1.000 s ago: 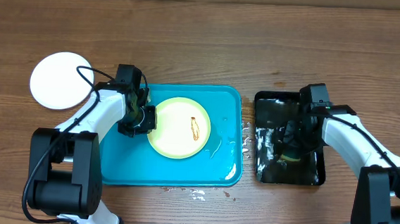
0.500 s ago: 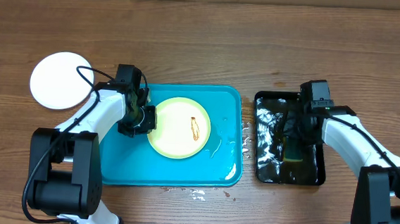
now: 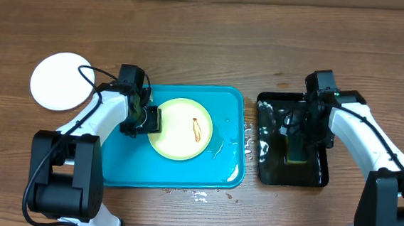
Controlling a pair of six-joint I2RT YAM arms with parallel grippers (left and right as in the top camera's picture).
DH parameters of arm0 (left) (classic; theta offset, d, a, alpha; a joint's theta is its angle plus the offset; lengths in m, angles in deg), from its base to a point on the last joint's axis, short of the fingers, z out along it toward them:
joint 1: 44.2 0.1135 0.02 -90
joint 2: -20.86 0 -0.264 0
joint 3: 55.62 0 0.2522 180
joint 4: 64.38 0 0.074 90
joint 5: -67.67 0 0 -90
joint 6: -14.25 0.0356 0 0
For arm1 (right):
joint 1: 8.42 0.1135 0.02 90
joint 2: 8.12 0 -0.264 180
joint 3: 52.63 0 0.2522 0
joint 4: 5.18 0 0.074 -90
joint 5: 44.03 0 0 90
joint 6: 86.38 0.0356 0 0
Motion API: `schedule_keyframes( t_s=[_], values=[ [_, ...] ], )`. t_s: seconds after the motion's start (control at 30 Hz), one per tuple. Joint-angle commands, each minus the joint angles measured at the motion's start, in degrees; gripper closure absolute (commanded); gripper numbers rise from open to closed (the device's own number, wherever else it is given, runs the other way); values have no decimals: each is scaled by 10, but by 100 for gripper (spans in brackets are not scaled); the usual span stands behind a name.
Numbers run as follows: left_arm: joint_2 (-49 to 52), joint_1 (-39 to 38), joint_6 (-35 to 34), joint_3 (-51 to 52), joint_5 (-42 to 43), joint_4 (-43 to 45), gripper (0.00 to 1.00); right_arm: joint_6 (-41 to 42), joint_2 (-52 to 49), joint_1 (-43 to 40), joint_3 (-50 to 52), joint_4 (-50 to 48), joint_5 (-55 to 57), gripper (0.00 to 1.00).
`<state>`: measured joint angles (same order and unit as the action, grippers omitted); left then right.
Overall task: Clean dirty plates on tray and stack at the side
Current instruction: 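Grasp the sponge in the black tray with the right gripper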
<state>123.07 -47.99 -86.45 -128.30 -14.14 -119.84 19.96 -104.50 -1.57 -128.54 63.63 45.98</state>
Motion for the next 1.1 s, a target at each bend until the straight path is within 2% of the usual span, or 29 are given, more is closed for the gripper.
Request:
schedule_keyframes(
  t_s=[0.0, 0.03, 0.23, 0.47, 0.5, 0.6, 0.7, 0.73, 0.93, 1.03, 1.07],
  values=[
    [23, -1, -3, 21, -26, 0, 15, 2, -5, 2, 16, -2, 3, 19],
    [23, -1, -3, 21, -26, 0, 0, 2, -5, 2, 28, -13, 3, 19],
    [23, -1, -3, 21, -26, 0, 0, 2, -7, 2, 98, -65, -2, 28],
    [23, -1, -11, 21, -26, 3, 0, 2, -7, 2, 113, -75, -26, 28],
    [23, -1, -11, 21, -26, 3, 0, 2, -7, 2, 113, -78, -28, 34],
    [23, -1, -11, 21, -26, 3, 0, 2, -7, 2, 113, -82, -28, 66],
    [23, -1, -11, 21, -26, 3, 0, 2, -7, 2, 113, -81, -27, 84],
    [23, -1, -11, 21, -26, 5, 4, 2, -7, 2, 109, -80, -28, 96],
    [23, -1, -11, 21, -26, 7, 41, 2, -7, 2, 43, -5, -31, 96],
    [23, -1, -11, 21, -26, 7, 66, 2, -6, 2, 23, 22, -31, 96],
    [23, -1, -11, 21, -26, 7, 80, 2, -5, 2, 21, 23, -31, 96]
  ],
)
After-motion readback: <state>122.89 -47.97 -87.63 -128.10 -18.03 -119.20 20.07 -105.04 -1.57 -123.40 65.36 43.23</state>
